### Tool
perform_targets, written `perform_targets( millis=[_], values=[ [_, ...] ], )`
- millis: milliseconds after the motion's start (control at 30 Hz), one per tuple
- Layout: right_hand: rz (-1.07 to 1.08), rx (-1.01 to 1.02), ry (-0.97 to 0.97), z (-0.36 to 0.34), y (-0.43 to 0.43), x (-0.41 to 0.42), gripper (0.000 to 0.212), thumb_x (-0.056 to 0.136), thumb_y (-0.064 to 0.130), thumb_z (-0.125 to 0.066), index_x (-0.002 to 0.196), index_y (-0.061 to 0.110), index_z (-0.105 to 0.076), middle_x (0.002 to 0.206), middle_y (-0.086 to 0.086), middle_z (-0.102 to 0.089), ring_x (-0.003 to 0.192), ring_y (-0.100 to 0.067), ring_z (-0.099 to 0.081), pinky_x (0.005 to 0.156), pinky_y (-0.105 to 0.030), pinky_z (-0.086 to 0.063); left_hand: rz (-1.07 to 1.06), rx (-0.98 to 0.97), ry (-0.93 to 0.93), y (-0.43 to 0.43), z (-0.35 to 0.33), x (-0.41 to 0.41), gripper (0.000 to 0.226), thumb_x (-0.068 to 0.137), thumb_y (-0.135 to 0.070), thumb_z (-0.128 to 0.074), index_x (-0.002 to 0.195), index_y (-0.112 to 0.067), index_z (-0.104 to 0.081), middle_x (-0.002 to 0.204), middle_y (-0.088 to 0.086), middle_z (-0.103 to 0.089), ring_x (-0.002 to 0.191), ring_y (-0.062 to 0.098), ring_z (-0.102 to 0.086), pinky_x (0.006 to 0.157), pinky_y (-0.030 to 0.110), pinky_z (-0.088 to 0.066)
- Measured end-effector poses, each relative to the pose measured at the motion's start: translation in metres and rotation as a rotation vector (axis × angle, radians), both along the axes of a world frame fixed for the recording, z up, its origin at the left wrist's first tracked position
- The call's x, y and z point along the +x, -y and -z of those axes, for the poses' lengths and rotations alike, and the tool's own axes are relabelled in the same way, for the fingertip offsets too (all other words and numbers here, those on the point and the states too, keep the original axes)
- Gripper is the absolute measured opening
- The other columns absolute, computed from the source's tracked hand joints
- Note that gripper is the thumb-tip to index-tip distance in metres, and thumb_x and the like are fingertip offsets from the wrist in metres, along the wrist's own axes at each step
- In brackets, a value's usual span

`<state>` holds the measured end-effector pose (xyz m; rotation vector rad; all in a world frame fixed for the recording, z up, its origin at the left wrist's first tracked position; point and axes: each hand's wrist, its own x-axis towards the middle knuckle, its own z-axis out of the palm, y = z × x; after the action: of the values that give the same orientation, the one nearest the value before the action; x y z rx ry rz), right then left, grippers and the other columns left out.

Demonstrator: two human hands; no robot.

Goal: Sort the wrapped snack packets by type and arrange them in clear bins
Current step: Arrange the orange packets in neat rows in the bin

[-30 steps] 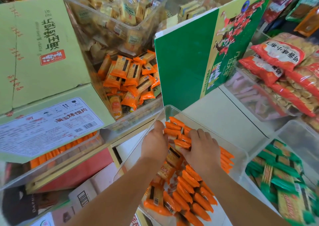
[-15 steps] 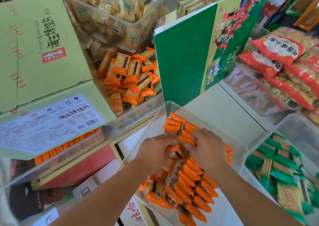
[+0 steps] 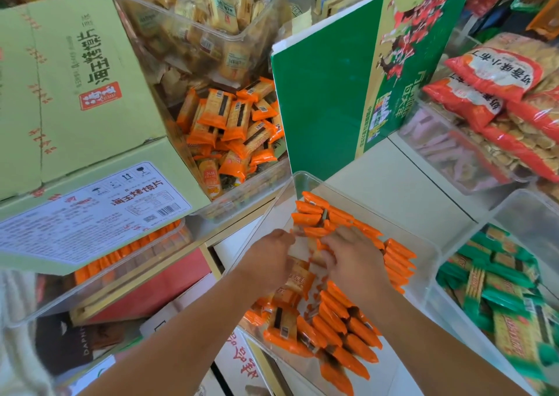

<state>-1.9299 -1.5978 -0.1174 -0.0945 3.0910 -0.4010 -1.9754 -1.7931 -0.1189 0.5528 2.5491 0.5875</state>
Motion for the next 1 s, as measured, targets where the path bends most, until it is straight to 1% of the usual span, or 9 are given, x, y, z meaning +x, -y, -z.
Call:
perform_targets(
  millis=[133, 200, 300, 400, 533, 633, 767, 867, 1000],
  values=[
    [-0.097, 0.102, -0.006, 0.000, -0.003, -0.006, 0.068, 0.079, 0.027, -0.083, 0.139, 0.028, -0.052, 0.124, -0.006, -0.050, 0.109, -0.026, -0.057, 0.076, -0.038, -0.057, 0.171, -0.256, -0.036, 0.000, -0.002, 0.007, 0.034, 0.092, -0.035, -0.063, 0.121, -0.017, -0.059, 0.111, 0.001, -0.058, 0.101, 0.023, -0.057, 0.079, 0.034, -0.052],
    [-0.152, 0.132, -0.003, -0.001, -0.004, -0.010, 0.068, 0.081, 0.027, -0.080, 0.142, 0.031, -0.050, 0.131, -0.007, -0.049, 0.113, -0.030, -0.057, 0.080, -0.043, -0.057, 0.210, -0.306, -0.019, -0.002, -0.004, 0.003, 0.033, 0.091, -0.039, -0.064, 0.117, -0.019, -0.060, 0.104, 0.001, -0.060, 0.097, 0.022, -0.055, 0.076, 0.035, -0.052],
    [-0.119, 0.109, -0.021, -0.001, -0.008, -0.012, 0.050, 0.076, 0.032, -0.086, 0.122, 0.031, -0.065, 0.119, -0.004, -0.053, 0.103, -0.028, -0.061, 0.074, -0.041, -0.057, 0.187, -0.313, 0.070, -0.004, -0.003, 0.000, 0.042, 0.089, -0.041, -0.068, 0.128, -0.029, -0.057, 0.101, 0.001, -0.056, 0.102, 0.024, -0.056, 0.072, 0.033, -0.047],
    [-0.063, 0.105, -0.051, 0.005, -0.017, -0.007, 0.033, 0.075, 0.043, -0.086, 0.100, 0.025, -0.072, 0.106, -0.001, -0.053, 0.093, -0.023, -0.061, 0.071, -0.038, -0.056, 0.248, -0.340, 0.066, -0.004, -0.002, 0.004, 0.055, 0.086, -0.040, -0.070, 0.139, -0.035, -0.054, 0.116, 0.002, -0.059, 0.111, 0.025, -0.055, 0.082, 0.036, -0.052],
    [-0.034, 0.108, -0.052, 0.007, -0.022, -0.004, 0.033, 0.081, 0.054, -0.078, 0.096, 0.025, -0.072, 0.105, 0.002, -0.052, 0.095, -0.020, -0.059, 0.077, -0.036, -0.055, 0.404, -0.406, 0.028, -0.004, -0.005, 0.002, 0.039, 0.088, -0.036, -0.068, 0.126, -0.031, -0.066, 0.123, 0.000, -0.056, 0.110, 0.023, -0.047, 0.087, 0.038, -0.053],
    [-0.002, 0.062, -0.014, 0.002, -0.020, -0.005, 0.037, 0.080, 0.054, -0.080, 0.101, 0.025, -0.072, 0.106, 0.003, -0.051, 0.094, -0.019, -0.059, 0.074, -0.034, -0.056, 0.261, -0.268, 0.105, 0.000, -0.011, 0.001, 0.029, 0.086, -0.028, -0.074, 0.111, -0.033, -0.062, 0.107, -0.002, -0.061, 0.095, 0.020, -0.056, 0.072, 0.032, -0.049],
    [-0.002, -0.235, 0.018, -0.010, -0.020, 0.000, 0.044, 0.086, 0.057, -0.068, 0.118, 0.027, -0.070, 0.108, 0.010, -0.050, 0.091, -0.010, -0.058, 0.066, -0.026, -0.054, -0.078, 0.100, 0.162, 0.006, -0.014, 0.008, 0.021, 0.091, -0.022, -0.067, 0.102, -0.036, -0.056, 0.098, -0.010, -0.064, 0.090, 0.014, -0.060, 0.075, 0.033, -0.053],
    [-0.041, -0.424, 0.152, -0.022, -0.021, 0.003, 0.053, 0.082, 0.070, -0.060, 0.123, 0.037, -0.067, 0.108, 0.024, -0.055, 0.094, 0.000, -0.056, 0.071, -0.018, -0.049, -0.190, 0.284, 0.170, 0.009, -0.015, 0.020, 0.020, 0.094, -0.028, -0.069, 0.105, -0.036, -0.053, 0.096, -0.014, -0.065, 0.088, 0.010, -0.061, 0.076, 0.031, -0.054],
    [0.000, -0.489, 0.203, -0.018, -0.014, 0.007, 0.035, 0.086, 0.039, -0.078, 0.119, 0.040, -0.068, 0.104, 0.024, -0.062, 0.096, 0.002, -0.057, 0.076, -0.020, -0.049, -0.274, 0.379, 0.168, 0.012, -0.017, 0.039, 0.020, 0.097, -0.031, -0.069, 0.108, -0.036, -0.053, 0.100, -0.015, -0.064, 0.089, 0.007, -0.061, 0.072, 0.021, -0.052]
  ],
)
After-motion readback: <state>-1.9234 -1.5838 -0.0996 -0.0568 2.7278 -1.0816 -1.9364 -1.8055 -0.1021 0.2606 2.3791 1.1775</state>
